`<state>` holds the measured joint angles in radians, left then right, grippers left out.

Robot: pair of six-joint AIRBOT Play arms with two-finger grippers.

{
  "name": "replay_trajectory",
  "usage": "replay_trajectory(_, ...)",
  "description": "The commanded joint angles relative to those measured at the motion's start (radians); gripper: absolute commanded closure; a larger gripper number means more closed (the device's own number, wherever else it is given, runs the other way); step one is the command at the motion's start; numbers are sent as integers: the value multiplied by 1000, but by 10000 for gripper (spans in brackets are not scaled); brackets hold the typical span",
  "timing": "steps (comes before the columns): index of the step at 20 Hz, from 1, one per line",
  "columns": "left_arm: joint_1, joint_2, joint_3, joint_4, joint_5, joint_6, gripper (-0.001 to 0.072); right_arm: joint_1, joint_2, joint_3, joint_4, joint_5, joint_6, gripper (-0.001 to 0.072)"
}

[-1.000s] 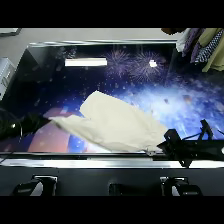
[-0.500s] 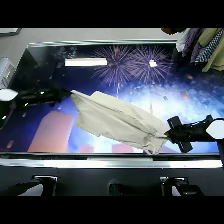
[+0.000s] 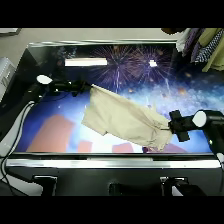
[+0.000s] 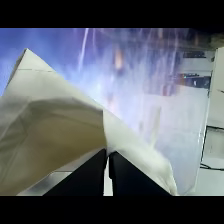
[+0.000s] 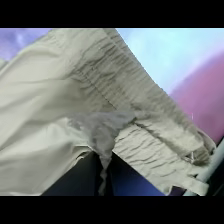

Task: Fold the clothes and pants, and hang the long-sleeved shirts on hangers.

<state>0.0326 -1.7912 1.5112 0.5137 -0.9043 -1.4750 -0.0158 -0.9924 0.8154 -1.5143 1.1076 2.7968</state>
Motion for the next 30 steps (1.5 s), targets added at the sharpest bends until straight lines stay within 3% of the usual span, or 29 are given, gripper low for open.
replay_trajectory(1, -37, -95, 53, -2, 11, -2, 582, 0, -102, 1, -7, -150, 21, 686)
replay_trajectory(2, -40, -101, 53, -2, 27, -1, 562, 0, -124, 1, -5, -177, 21, 686)
replay_trajectory(3, -40, -102, 53, -2, 41, -1, 497, 0, -142, 1, -5, -203, 20, 682)
replay_trajectory(4, -37, -100, 54, -2, 48, -1, 411, 0, -151, 1, -5, -220, 21, 643)
replay_trajectory(5, -28, -97, 58, -2, 45, -1, 383, 0, -151, 1, -9, -228, 20, 567)
replay_trajectory(6, -13, -90, 63, -1, 27, 2, 383, 0, -143, 7, -27, -218, 18, 377)
replay_trajectory(7, 8, -76, 65, 2, 4, 3, 383, 0, -130, 21, -58, -186, 4, 117)
replay_trajectory(9, 60, -32, 65, 40, -67, 18, 382, -37, -89, 64, -85, -81, -74, 39)
replay_trajectory(10, 90, -4, 65, 93, -112, 20, 295, -93, -61, 82, -58, -37, -152, 23)
replay_trajectory(11, 116, 23, 64, 157, -150, 20, 79, -178, -27, 92, -8, -9, -264, 13)
replay_trajectory(12, 140, 50, 64, 228, -189, 18, 12, -274, -1, 96, 63, 4, -400, 11)
replay_trajectory(15, 187, 98, 64, 333, -269, 18, 13, -548, 6, 83, 337, 93, -929, 12)
replay_trajectory(17, 193, 104, 65, 344, -261, 18, 14, -594, -15, 29, 426, 120, -1140, 11)
replay_trajectory(23, 179, 104, 64, 344, -235, 100, 15, -594, -158, -120, 599, 126, -1504, 9)
replay_trajectory(26, 178, 103, 64, 344, -229, 108, 16, -593, -205, -122, 642, 105, -1587, 9)
replay_trajectory(30, 178, 101, 64, 344, -229, 108, 16, -510, -262, -122, 604, 40, -1593, 11)
